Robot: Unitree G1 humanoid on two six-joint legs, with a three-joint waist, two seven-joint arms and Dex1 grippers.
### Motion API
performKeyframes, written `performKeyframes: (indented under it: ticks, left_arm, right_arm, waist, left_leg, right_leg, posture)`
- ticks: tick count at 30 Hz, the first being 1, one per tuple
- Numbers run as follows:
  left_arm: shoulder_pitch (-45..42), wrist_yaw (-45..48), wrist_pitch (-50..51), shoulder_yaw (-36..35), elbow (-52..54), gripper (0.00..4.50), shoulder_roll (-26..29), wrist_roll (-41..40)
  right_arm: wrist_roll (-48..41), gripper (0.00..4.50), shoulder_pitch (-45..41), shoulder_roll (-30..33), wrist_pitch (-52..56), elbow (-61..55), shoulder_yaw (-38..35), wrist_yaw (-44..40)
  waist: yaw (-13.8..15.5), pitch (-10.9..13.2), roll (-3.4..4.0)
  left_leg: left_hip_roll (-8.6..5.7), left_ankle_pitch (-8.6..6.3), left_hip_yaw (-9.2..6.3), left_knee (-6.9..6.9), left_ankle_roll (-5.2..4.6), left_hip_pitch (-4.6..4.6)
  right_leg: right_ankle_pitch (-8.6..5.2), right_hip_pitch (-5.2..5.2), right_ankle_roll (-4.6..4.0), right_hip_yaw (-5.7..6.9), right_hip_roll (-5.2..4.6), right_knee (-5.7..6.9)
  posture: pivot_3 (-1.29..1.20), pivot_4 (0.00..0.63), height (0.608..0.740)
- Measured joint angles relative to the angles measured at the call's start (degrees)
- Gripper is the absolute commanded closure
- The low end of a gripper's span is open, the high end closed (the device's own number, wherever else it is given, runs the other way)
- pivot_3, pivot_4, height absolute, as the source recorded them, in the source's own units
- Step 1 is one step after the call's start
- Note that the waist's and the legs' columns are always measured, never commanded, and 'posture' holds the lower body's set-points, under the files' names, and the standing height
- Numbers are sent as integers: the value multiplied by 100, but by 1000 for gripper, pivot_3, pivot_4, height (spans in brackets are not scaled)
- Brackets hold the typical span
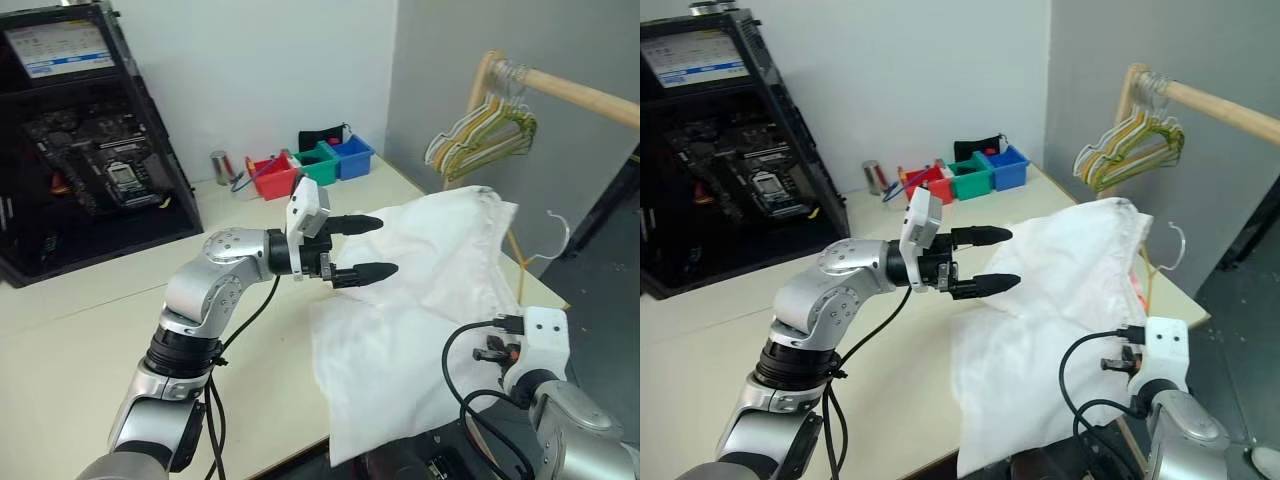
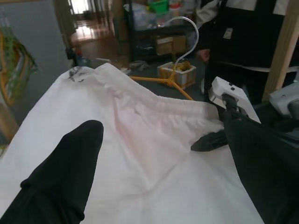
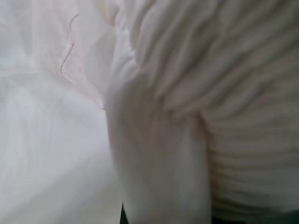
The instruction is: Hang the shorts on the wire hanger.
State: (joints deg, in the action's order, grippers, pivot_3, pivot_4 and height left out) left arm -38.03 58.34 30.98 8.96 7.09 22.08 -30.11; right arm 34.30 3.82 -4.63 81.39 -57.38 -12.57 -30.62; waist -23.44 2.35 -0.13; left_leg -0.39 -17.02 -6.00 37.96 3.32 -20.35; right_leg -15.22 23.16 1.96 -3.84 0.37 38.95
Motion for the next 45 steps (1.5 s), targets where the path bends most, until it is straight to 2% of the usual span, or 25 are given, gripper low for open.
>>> performKeyframes:
  ticks: [5,7,12,15,18,20,24,27,32,45]
  left_arm:
    - [-425,159,-648,339,-446,45,-602,272]
    - [-529,231,-816,446,-563,45,-725,364]
    - [-679,241,-1093,521,-777,45,-1097,467]
    - [-746,228,-1170,549,-808,45,-1311,487]
    - [-779,226,-1199,550,-807,45,-1363,509]
    - [-780,191,-1272,553,-833,45,-1487,554]
    - [-858,8,-1483,718,-993,45,-1985,670]
    - [-941,-38,-1609,769,-1053,45,-2188,742]
    - [-1010,-90,-1664,769,-1172,45,-2310,794]
    - [-1229,-146,-1764,772,-1424,45,-2469,936]
  right_arm:
    - [1884,4500,-869,14,564,-3,-406,-601]
    - [2171,4500,-961,100,705,-21,-433,-782]
    - [2336,4500,-1116,819,1064,-25,-625,-971]
    - [2151,4500,-1147,1100,1070,-27,-704,-923]
    - [1959,4500,-1191,1169,1071,-25,-831,-869]
    - [1771,4500,-1335,1485,1071,134,-951,-855]
    - [1262,4500,-1756,2469,1070,761,-1235,-880]
    - [921,4500,-1786,2794,1071,1062,-1314,-853]
    - [481,4500,-1816,3017,1071,1332,-1379,-705]
    - [-310,4500,-2731,3456,1071,2369,-2261,-452]
  waist:
    - [-444,-9,1]
    - [-620,-26,5]
    - [-1070,-43,23]
    - [-1288,-42,19]
    - [-1422,-41,16]
    - [-1467,-39,12]
    - [-1536,-36,-1]
    - [-1617,-33,-9]
    - [-1655,-21,-28]
    - [-1609,-14,-39]
  left_leg:
    - [-9,-4,25,0,-7,-6]
    - [-6,-20,29,0,-37,-8]
    - [-14,-41,55,1,-73,-10]
    - [-18,-77,69,0,-135,60]
    - [-15,-83,84,-3,-141,112]
    - [-17,-96,111,-6,-158,152]
    - [-40,-118,144,-5,-182,154]
    - [-67,-127,141,-3,-197,163]
    - [-85,-134,136,-4,-209,192]
    - [-128,-136,142,-3,-211,191]
  right_leg:
    - [-5,-3,8,-10,-42,-1]
    - [-7,-6,10,-10,-47,-1]
    - [-28,-29,38,-21,-72,-4]
    - [-71,-115,59,-16,-85,-15]
    - [-113,-177,80,-12,-87,-23]
    - [-132,-215,86,-16,-97,-27]
    - [-150,-240,114,-10,-147,-48]
    - [-158,-258,130,-16,-168,-55]
    - [-164,-303,152,-13,-182,-95]
    - [-163,-317,189,-13,-233,-113]
  posture:
    - [-607,5,740]
    - [-608,1,740]
    - [-603,0,740]
    - [-602,0,740]
    - [-599,0,740]
    - [-603,0,740]
    - [-609,0,740]
    - [-608,0,740]
    - [-609,0,740]
    - [-592,0,740]
